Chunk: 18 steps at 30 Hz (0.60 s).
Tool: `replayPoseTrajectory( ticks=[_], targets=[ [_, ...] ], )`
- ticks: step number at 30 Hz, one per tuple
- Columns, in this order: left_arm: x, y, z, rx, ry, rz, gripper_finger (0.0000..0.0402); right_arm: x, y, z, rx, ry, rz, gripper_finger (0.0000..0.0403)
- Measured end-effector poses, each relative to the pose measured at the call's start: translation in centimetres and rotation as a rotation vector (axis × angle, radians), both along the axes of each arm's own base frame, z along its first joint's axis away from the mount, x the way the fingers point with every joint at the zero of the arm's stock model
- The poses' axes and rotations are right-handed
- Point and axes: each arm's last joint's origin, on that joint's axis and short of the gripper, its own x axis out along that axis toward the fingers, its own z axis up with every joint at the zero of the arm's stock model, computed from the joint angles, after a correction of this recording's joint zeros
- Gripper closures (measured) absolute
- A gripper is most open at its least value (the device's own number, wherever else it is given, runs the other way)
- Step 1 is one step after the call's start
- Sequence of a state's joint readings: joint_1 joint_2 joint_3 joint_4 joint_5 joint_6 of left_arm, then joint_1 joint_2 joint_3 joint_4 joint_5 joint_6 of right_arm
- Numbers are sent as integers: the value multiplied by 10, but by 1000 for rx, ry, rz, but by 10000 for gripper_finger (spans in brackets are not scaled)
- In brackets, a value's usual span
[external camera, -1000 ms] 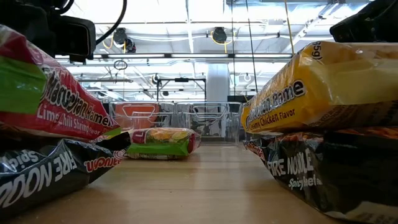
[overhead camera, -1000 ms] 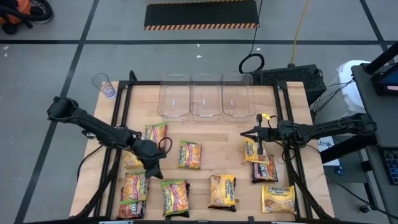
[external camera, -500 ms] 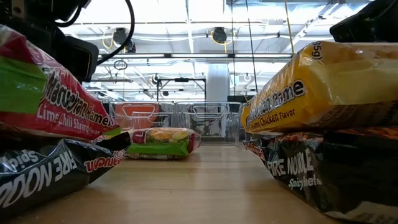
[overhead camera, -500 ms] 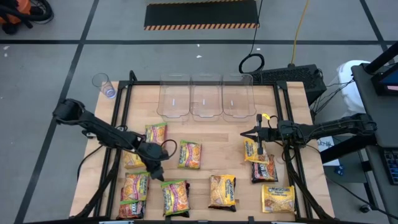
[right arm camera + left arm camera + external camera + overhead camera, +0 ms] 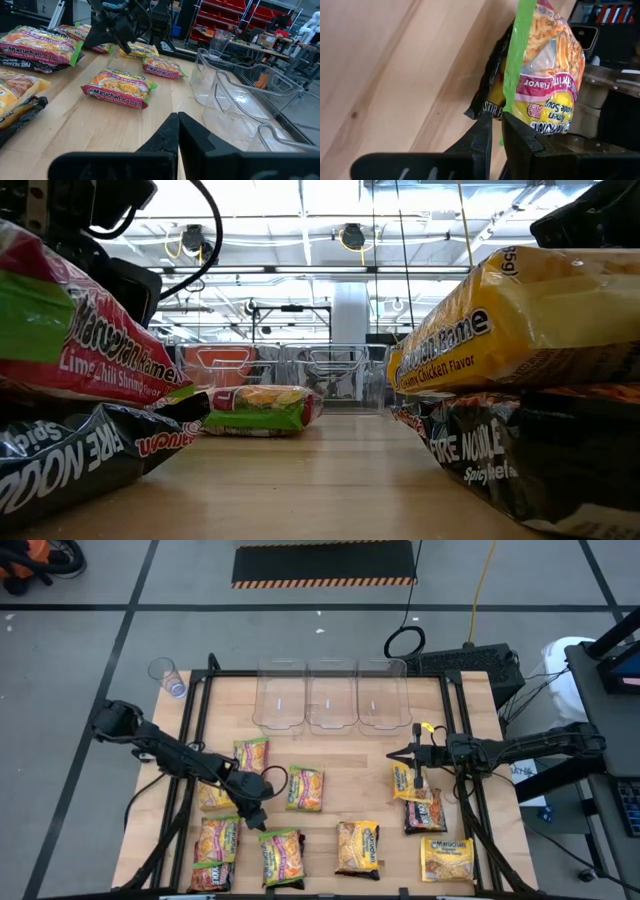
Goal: Sort Maruchan noodles
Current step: Put the green noodle pack into the center transparent bin
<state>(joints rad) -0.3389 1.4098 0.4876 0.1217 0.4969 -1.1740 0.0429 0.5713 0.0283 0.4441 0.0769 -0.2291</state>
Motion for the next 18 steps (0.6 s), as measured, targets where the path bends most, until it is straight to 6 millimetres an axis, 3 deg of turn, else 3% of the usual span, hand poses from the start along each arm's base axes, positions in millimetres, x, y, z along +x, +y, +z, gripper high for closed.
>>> replayPoseTrajectory(
  ticks=[18],
  targets=[
    [1,-3,1,6,-42,-27,355,0,0,0,0,0,0,403]
  ],
)
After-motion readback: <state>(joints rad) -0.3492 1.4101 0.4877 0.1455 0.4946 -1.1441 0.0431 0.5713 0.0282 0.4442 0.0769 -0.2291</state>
